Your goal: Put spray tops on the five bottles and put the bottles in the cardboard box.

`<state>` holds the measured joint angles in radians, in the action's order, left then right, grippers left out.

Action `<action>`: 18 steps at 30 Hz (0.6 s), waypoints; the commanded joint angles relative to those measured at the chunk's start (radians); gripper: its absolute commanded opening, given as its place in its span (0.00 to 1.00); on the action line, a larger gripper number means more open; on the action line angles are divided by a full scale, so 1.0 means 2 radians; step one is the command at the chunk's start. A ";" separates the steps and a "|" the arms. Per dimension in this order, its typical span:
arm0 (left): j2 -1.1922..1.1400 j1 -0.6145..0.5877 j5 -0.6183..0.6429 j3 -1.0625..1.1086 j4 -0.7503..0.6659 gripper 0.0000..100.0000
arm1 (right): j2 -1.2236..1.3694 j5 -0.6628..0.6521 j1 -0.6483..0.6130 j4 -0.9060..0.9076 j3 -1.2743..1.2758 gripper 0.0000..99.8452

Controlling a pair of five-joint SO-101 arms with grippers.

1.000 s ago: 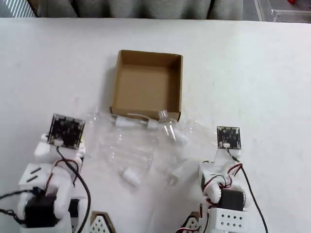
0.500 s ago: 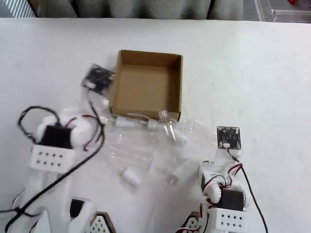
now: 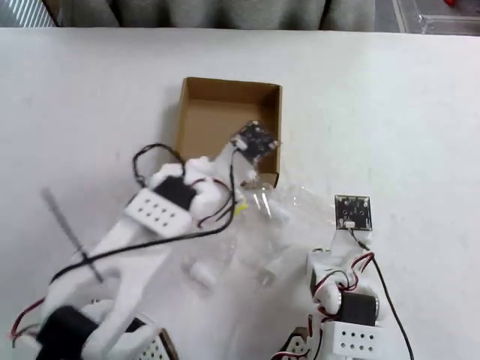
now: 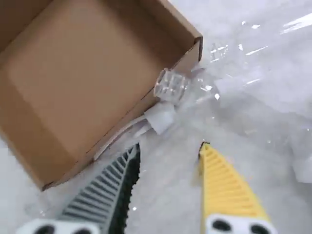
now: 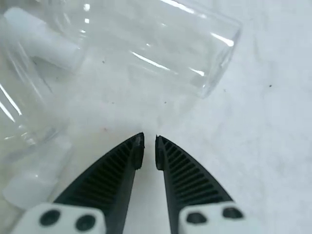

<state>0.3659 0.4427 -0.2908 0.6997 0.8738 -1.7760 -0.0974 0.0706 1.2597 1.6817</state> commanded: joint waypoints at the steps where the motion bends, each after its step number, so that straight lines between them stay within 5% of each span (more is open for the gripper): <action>1: -0.103 0.020 0.030 -0.091 -0.021 0.20 | -0.010 -0.005 0.007 0.002 0.005 0.02; 15: -0.224 0.096 0.031 -0.183 -0.018 0.20 | -0.010 -0.005 0.007 0.002 0.005 0.02; 18: -0.227 0.099 -0.046 -0.182 -0.018 0.20 | -0.010 -0.005 0.007 0.002 0.005 0.02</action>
<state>-0.0959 0.6206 -0.2355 0.4005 0.8539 -1.7760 -0.0974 0.0721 1.2597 1.6817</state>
